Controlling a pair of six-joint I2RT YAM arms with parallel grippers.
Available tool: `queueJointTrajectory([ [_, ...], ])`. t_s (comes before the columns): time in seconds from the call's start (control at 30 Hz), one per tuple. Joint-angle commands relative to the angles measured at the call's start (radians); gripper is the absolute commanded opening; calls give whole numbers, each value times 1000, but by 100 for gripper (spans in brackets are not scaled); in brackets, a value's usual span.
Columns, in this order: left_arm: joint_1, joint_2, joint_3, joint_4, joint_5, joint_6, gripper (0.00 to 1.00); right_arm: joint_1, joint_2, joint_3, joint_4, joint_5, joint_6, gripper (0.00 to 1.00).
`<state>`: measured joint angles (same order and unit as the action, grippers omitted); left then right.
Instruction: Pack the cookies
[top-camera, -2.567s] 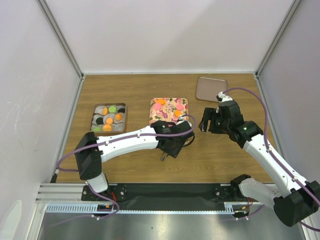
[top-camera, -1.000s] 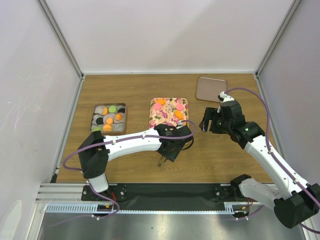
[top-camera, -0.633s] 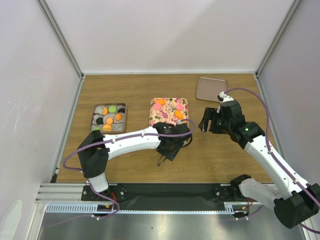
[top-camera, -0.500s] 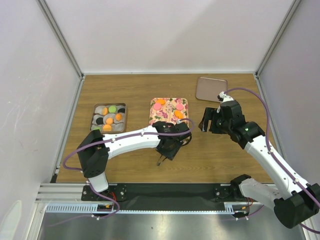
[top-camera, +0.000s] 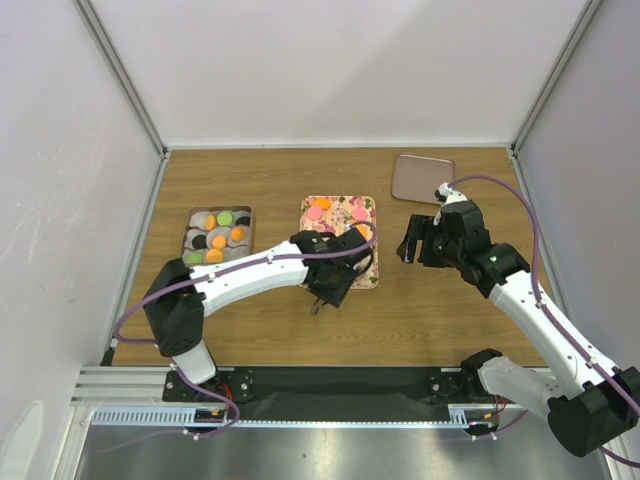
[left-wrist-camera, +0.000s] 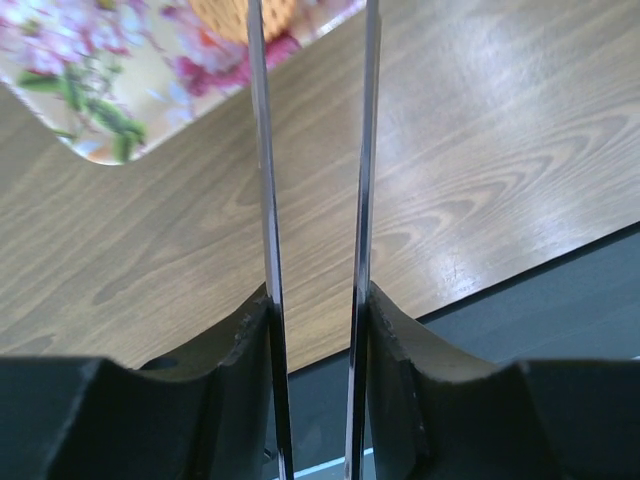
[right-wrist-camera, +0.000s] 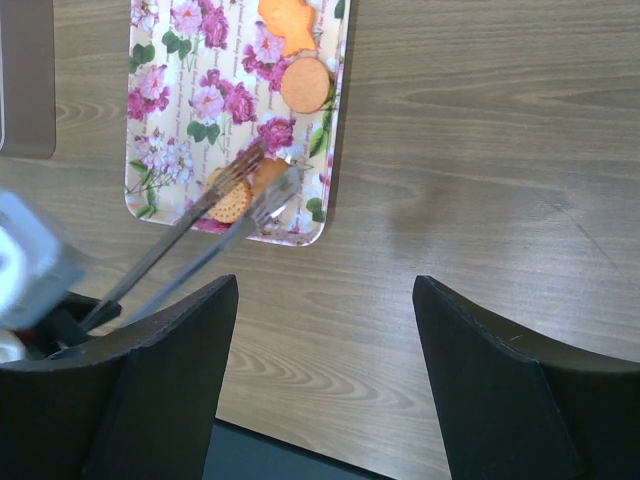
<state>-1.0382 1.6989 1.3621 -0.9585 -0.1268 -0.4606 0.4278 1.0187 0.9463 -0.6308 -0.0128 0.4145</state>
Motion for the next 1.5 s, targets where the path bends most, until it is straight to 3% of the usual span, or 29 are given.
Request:
queueJointTrajectory([
  [0.0, 30, -79, 46, 20, -11, 22, 41, -4, -5, 16, 23, -3, -5, 77],
  [0.53, 119, -212, 20, -5, -85, -6, 40, -4, 23, 20, 43, -18, -11, 77],
  [1.0, 437, -545, -188, -103, -125, -44, 41, 2, 95, 23, 114, -79, -22, 77],
  [1.47, 642, -659, -320, -140, -105, -50, 41, 14, 159, 23, 154, -113, -39, 77],
])
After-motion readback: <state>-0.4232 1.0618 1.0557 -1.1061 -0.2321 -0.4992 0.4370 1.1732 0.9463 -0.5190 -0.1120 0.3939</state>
